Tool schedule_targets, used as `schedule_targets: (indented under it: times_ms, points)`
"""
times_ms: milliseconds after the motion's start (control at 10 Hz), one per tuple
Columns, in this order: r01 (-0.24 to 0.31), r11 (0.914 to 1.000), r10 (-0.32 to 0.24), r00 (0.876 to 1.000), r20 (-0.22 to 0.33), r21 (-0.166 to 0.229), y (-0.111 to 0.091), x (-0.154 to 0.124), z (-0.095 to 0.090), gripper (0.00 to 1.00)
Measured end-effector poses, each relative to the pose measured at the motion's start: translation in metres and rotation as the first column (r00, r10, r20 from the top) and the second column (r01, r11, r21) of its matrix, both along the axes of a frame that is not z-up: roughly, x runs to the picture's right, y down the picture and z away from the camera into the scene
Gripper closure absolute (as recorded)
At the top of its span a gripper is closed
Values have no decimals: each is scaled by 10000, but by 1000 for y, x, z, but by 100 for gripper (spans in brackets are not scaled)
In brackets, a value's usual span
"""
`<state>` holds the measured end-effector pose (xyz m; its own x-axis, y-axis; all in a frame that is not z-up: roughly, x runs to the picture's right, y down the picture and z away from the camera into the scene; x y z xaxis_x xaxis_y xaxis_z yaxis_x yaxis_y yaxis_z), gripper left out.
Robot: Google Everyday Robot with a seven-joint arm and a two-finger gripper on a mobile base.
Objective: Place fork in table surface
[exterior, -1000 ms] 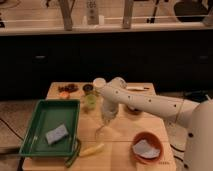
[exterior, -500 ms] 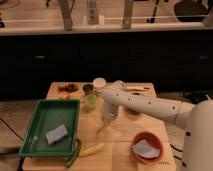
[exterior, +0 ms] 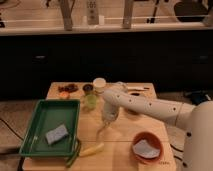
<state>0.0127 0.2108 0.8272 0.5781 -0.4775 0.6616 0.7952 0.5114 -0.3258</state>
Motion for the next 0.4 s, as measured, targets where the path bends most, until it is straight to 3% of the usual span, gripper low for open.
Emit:
schedule_targets:
  times_ms: [100,400]
  points:
    - [-15,10000,15,10000,-10,-23,1,1,1,21]
    - [8,10000,-8,10000,9,-71,2,-1,1,20]
